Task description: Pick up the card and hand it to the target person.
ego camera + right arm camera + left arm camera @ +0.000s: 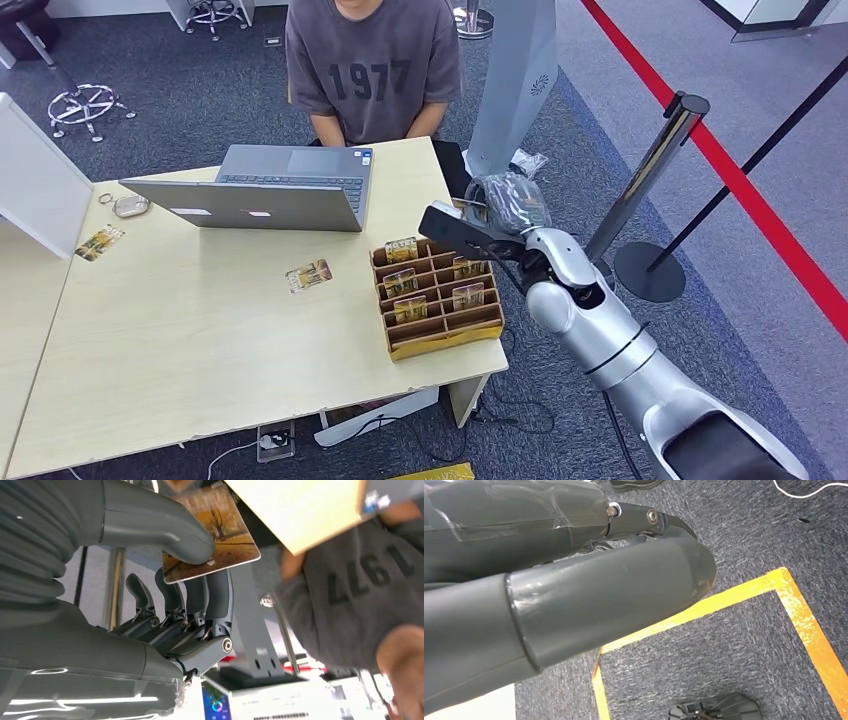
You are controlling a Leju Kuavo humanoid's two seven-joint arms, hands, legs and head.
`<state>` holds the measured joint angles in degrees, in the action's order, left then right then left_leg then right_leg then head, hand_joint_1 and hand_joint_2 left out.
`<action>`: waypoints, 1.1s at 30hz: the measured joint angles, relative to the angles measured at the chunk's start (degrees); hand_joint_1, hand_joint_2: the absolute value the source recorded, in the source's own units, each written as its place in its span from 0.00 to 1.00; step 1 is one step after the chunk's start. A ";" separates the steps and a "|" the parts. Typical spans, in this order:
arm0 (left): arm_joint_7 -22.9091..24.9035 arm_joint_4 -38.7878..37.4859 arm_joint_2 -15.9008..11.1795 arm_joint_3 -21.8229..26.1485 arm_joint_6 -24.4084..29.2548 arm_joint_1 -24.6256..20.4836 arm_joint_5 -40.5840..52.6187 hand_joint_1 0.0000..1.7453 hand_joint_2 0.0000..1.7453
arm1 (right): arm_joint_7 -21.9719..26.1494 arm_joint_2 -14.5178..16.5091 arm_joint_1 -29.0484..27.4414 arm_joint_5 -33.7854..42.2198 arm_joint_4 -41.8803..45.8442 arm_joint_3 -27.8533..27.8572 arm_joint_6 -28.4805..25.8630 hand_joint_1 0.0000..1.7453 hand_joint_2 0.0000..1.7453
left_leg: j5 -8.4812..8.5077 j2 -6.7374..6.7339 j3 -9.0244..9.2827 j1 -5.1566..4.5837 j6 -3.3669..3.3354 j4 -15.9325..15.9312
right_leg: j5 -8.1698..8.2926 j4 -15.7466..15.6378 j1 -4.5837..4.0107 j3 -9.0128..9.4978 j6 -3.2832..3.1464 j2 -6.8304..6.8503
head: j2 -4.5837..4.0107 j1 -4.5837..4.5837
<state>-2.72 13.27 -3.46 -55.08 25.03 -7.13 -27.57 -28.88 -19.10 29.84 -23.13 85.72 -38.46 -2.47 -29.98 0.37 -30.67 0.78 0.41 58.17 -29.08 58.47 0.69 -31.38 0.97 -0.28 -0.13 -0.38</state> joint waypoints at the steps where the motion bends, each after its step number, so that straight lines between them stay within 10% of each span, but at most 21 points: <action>1: -0.05 0.00 -0.04 0.01 -0.02 0.00 -0.04 0.00 0.00 | -0.25 -0.48 0.72 0.41 1.23 0.23 0.05 0.75 1.00 | 0.00 0.00 0.00 0.00 0.00 0.00 | 0.00 0.00 0.00 0.00 0.00 0.00 | 0.00 0.01; 14: -0.36 0.00 -0.10 -0.02 -0.37 -0.06 0.97 0.00 0.00 | 3.33 -0.72 6.90 2.65 7.01 0.86 -2.79 0.76 1.00 | 0.01 0.02 -0.04 0.01 0.00 -0.01 | 0.00 0.01 -0.01 0.02 0.00 0.02 | 0.00 0.00; 33: 2.39 0.00 0.18 -1.90 -1.36 -2.85 4.78 0.00 0.00 | 18.70 14.38 12.53 0.73 -26.96 -1.83 -18.76 0.80 1.00 | 0.05 0.12 -0.08 0.02 0.02 -0.01 | 0.00 0.03 -0.02 0.01 -0.01 0.06 | 0.00 -0.01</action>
<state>-0.32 13.27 -3.28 -56.99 23.67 -9.98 -22.80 -10.18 -4.72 42.37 -22.40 58.76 -40.29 -21.23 -29.94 0.49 -30.75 0.80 0.43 58.16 -29.08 58.50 0.67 -31.37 0.96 -0.22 -0.13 -0.39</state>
